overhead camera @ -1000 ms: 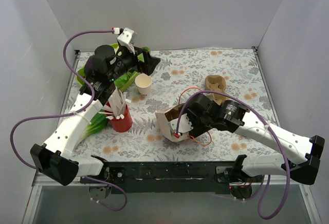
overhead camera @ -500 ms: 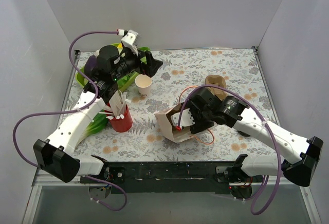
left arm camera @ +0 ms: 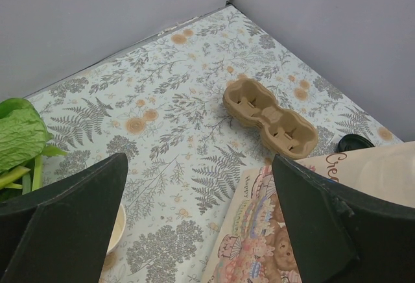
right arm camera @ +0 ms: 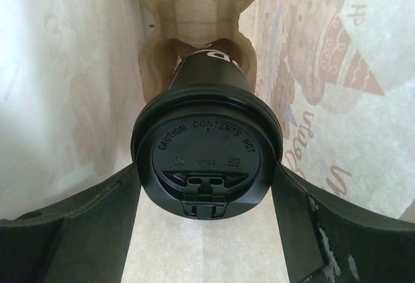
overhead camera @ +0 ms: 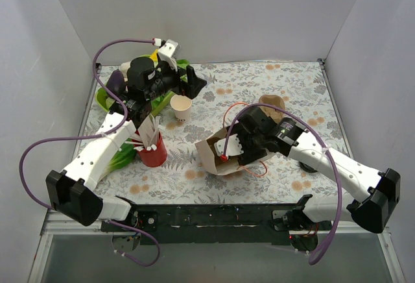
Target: Pack the takeout coffee
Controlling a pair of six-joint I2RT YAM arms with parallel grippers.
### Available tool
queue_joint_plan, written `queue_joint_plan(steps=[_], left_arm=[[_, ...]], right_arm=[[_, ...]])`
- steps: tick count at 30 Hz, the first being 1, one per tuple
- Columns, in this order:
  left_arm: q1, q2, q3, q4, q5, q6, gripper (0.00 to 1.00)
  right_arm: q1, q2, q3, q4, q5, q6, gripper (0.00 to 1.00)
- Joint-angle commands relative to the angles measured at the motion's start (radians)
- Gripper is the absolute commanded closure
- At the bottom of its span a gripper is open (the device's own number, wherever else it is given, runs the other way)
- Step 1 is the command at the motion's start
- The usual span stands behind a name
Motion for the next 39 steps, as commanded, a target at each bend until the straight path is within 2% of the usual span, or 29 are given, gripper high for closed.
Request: queue_joint_plan(steps=[1,20,31,39], left_arm=[[0.005,-0.01,0.034,-0.002,0.011,0.003,0.05],[0.006,0.022,0.034,0.005,0.017,0.007,0.05],[0.026,0.054,0.051,0.009,0.042,0.006,0.05],[0.045,0.085,0.065,0.012,0.063,-0.005,0.05]], right_arm=[[-0.006,-0.006,-0.007,0.045,-0.022,-0.145,0.99],[-0.055,0.079,0.028,-0.014,-0.085,-0.179,0.99],[-0.086,0.105,0.119,-0.021,-0.086,-0.208,0.99],[-0.106,0.168,0.12,0.015,-0.111,-0.231,0.99]])
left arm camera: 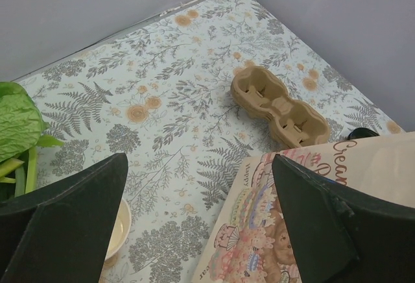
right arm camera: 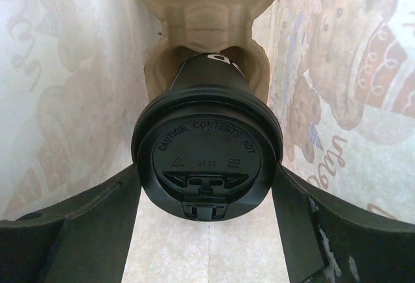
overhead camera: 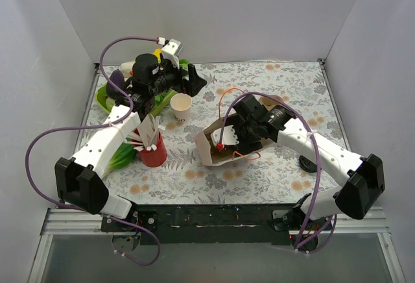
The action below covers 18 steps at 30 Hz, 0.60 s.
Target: Pack the takeout coffee
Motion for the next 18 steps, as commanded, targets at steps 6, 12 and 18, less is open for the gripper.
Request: queue_joint_plan(steps=[6,12,18], left_arm=[[0.018,0.002,0.049,-0.028,0.037,0.009,0.05],[0.026,0.007,0.04,-0.004,0.044,-0.01,0.05],[0.035,0.022,0.048,-0.002,0.067,-0.031,0.05]], right_arm=[[-0.037,0.061,0.073,-0.033,-0.052,-0.207,0.99],[-0.045,0.088,0.169,-0.132,-0.097,-0.182,0.99],[-0.059,0.154,0.27,-0.242,-0.137,-0.172,0.99]])
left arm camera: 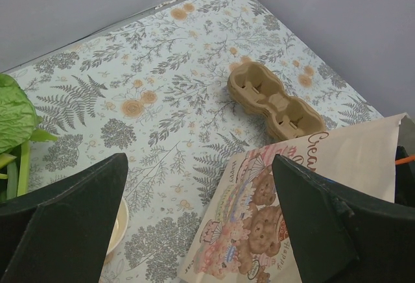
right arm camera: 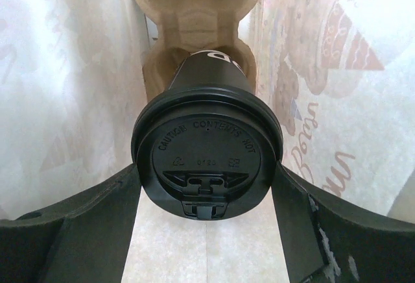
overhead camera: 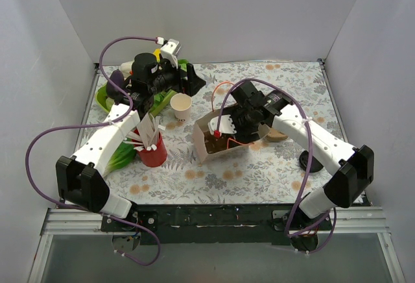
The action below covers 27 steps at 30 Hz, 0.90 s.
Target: Pack the takeout coffee
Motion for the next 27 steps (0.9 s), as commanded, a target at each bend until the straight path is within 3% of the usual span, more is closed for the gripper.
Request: queue_joint_plan(steps=[1,10,27], left_arm=[[0.012,0.002,0.04,0.005,0.029,-0.016,0.05],[0.015,0.004,0.042,-0.004,0.026,-0.023,0.05],[0.019,0.007,0.031,-0.008,0.023,-0.017,0.05]], right_arm=[[-0.013,0.056,0.107,-0.153,-0.062,-0.149,0.99],[-0.013,0.09,0.084,-0.043,0.019,-0.125,0.99],[-0.014,0.173,0.064,-0.077,0.033,-0.182,0.99]])
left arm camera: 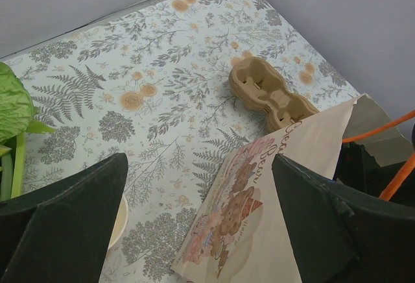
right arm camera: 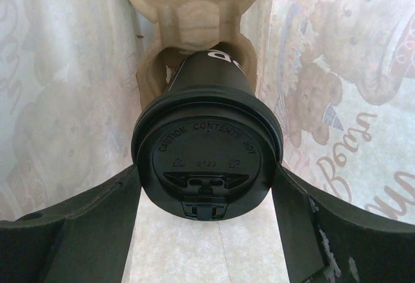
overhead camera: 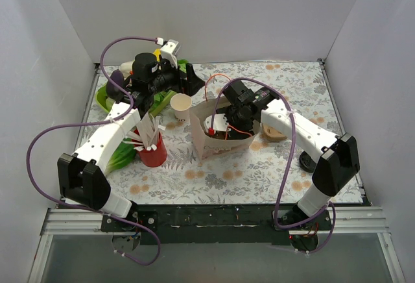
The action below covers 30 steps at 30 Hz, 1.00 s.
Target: Pack the takeout coffee
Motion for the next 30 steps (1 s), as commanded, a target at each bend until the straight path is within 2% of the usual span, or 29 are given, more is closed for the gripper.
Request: queue_joint_plan(steps=[1,12,21,24,28,30], left_arm=[[0.006,-0.015,0.031,-0.004,0.009,0.003,0.04],[0.005,-0.026,0.037,-0.01,0.009,0.003,0.05],[0.005,-0.049,0.031,-0.006,0.011,-0.013,0.04],[0.005,-0.056,0.027,-0.007,0.02,-0.017,0.05],[0.003,-0.064,0.025,-0.006,0.029,-0.019,0.04],[0.003,-0.069,0.023,-0.004,0.027,-0.019,0.04]], right_arm=[[-0.004,0.028,-0.004,-0.076,-0.004,-0.177,0.99],[-0.006,0.079,0.056,-0.261,-0.04,-0.193,0.99],[-0.004,0.068,0.019,-0.24,-0.023,-0.143,0.99],[-0.004,0.05,0.01,-0.221,-0.021,-0.105,0.9],[-0.004,0.019,0.01,-0.203,-0.024,-0.068,0.7],[-0.004,-0.002,0.009,-0.198,-0.024,-0.054,0.66]])
